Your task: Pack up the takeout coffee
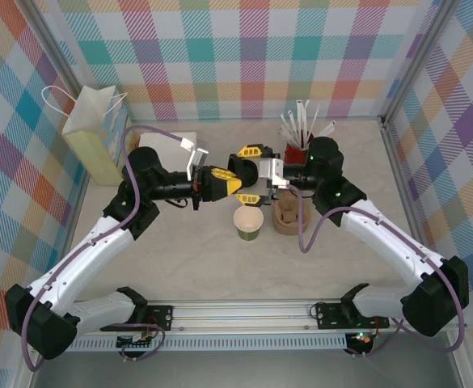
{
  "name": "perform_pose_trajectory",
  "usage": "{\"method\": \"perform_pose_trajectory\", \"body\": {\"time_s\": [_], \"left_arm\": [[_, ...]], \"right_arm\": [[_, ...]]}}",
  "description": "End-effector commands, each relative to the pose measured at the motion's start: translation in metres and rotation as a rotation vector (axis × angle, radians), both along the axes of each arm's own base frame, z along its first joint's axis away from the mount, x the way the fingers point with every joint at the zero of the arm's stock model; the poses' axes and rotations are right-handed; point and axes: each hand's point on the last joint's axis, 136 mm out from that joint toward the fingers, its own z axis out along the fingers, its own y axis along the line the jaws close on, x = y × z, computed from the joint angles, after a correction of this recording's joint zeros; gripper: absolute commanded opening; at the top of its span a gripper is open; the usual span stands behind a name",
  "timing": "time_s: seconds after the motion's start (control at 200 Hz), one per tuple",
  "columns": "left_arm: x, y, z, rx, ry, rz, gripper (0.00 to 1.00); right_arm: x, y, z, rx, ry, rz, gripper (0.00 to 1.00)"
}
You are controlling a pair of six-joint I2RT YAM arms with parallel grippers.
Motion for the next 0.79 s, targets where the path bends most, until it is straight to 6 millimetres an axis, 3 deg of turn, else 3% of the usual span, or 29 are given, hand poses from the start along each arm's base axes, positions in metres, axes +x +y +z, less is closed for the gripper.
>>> {"method": "perform_pose_trajectory", "body": {"time_s": [0.0,0.095,0.43,0.705,0.79], "left_arm": [[-0.009,-0.004,0.018,-0.032,-0.04,-0.04,0.0],[-0.007,-0.005,0.017,-0.03,-0.034,-0.037,0.0],[-0.004,-0.005,0.009,-0.016,-0.016,-0.019,0.01],[0.006,-0.005,-0.005,0.014,0.0,0.027,0.27],[0.009,-0.005,-0.011,0.033,0.007,0.048,0.4]], "right_arm": [[-0.011,0.006,0.012,0.021,-0.031,0.061,0.83],[-0.012,0.005,0.011,0.001,-0.016,0.057,0.75],[-0.012,-0.001,0.002,-0.03,-0.01,0.02,0.72],[-0.007,-0.006,-0.012,-0.079,0.048,-0.036,0.72],[-0.005,-0.007,-0.018,-0.104,0.07,-0.061,0.72]]}}
